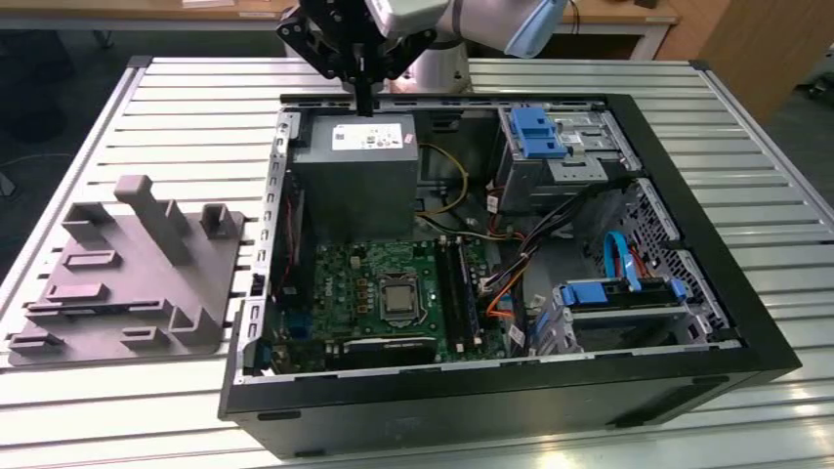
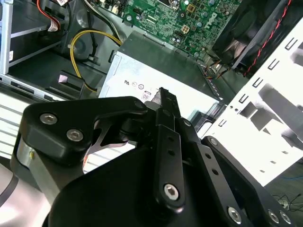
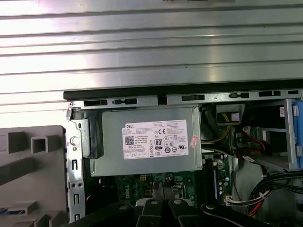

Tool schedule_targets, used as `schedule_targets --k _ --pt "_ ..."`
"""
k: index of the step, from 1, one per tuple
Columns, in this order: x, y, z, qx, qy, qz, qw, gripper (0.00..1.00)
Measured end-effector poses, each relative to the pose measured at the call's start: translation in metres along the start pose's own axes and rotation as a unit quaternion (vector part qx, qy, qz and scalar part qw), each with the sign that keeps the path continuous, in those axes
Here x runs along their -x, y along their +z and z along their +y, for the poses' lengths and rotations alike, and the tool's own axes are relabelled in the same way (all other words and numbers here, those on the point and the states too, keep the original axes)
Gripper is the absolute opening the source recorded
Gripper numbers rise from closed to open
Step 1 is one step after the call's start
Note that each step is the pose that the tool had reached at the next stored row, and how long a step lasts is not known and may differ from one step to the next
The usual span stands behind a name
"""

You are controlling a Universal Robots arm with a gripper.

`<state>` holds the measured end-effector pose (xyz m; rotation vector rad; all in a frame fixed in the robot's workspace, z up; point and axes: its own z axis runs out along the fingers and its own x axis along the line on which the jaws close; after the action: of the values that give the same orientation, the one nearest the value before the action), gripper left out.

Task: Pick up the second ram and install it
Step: 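Reach for the second ram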

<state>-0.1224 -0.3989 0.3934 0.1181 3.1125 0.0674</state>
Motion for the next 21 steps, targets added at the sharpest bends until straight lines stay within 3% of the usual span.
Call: schedule_targets --k 8,21 --pt "-0.0078 -0.0002 -0.0006 0.0000 0.000 0.0000 1.0000 0.10" --pt "-0.0365 -0.0009 -0.0028 0.0001 0.000 0.0000 1.0000 0.10"
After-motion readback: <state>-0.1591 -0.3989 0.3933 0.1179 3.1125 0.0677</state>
